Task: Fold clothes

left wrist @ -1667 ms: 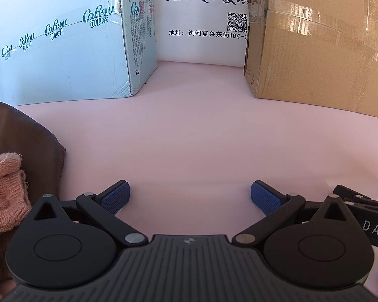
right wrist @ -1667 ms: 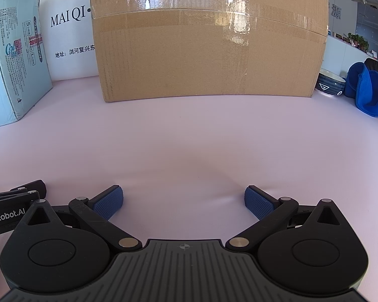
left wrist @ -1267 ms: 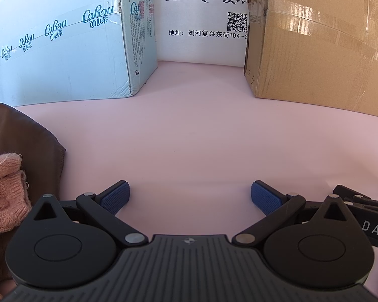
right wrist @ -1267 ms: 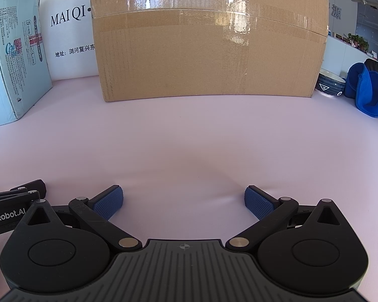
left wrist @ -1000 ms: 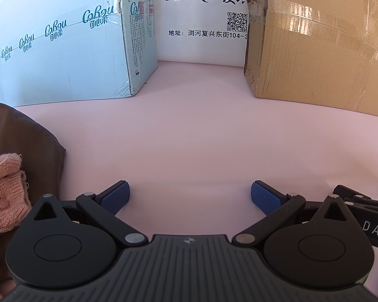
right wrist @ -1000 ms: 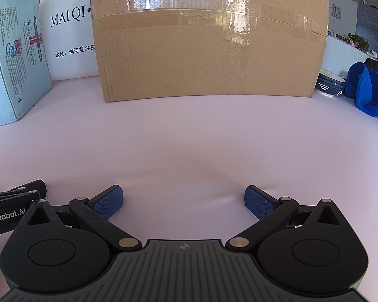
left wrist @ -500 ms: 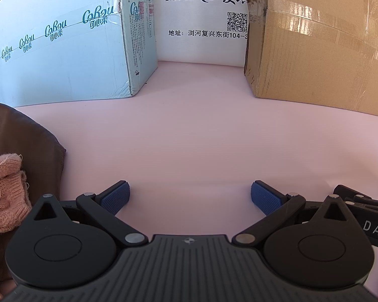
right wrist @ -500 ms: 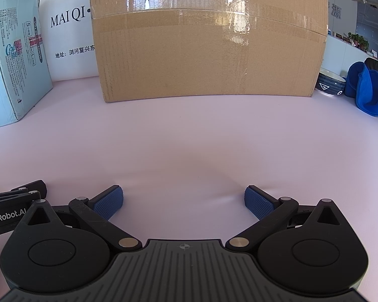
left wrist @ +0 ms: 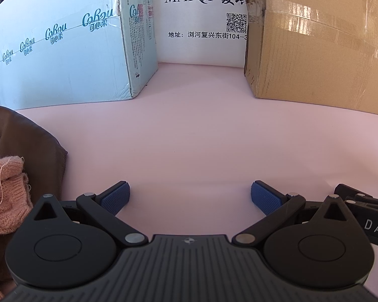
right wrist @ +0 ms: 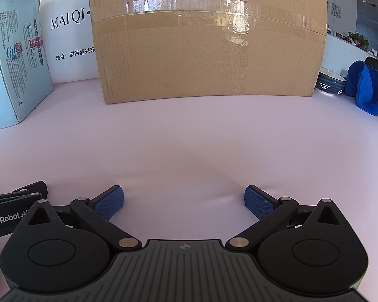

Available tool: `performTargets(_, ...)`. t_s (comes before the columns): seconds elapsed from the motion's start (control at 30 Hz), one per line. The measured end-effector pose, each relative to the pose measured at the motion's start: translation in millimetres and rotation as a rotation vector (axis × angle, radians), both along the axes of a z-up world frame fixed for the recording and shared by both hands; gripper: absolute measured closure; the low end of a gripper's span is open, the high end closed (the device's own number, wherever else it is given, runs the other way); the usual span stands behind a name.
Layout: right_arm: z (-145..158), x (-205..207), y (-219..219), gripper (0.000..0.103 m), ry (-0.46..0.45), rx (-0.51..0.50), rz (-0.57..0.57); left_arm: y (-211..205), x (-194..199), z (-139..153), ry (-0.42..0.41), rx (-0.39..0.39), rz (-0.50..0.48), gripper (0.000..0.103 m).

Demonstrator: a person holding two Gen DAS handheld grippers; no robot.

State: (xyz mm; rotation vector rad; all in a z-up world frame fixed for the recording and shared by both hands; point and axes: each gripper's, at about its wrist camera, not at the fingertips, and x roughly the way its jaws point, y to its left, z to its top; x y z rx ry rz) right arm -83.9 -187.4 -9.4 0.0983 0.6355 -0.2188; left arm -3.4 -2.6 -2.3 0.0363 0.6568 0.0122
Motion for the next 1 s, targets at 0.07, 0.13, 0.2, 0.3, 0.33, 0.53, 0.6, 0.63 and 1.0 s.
performTargets(0.07,0.4,0.4,0.8,0.0,-0.008,0.012,0.002,0.6,-0.1,-0.4,-0.002,0.0,0.0,0.0)
performTargets(0.13,1.1,0.2,1.7,0.0,-0.022,0.031,0.012,1.5,-0.8,-0.4,-0.006,-0.001,0.004,0.0)
performTargets(0.2,1.7,0.0,3.5,0.0,-0.034,0.043,0.013,2.4,-1.3,0.2,-0.013,0.002,0.013,0.001)
performTargets(0.3,3.8,-1.4,7.7,0.0,-0.063,0.04,-0.006,3.7,-3.1,1.4,-0.022,0.007,0.033,0.003)
performTargets(0.33,4.8,-2.3,9.1,0.0,-0.077,0.038,-0.013,5.1,-3.8,2.0,-0.026,0.01,0.046,0.004)
performTargets(0.53,11.6,-2.5,20.5,0.002,-0.142,0.024,0.008,19.6,-20.3,11.4,-0.098,-0.024,0.101,0.008)
performTargets(0.6,13.5,-2.0,30.1,0.003,-0.158,-0.004,0.036,17.2,-30.7,14.8,-0.142,-0.001,0.093,0.009)
performTargets(0.63,15.1,-3.0,34.1,0.003,-0.172,-0.016,0.049,15.5,-35.6,16.2,-0.164,0.013,0.086,0.009)
performTargets(1.0,25.1,-26.4,99.4,0.018,-0.349,-0.13,0.373,37.4,-125.6,44.3,-0.44,0.144,0.15,0.011)
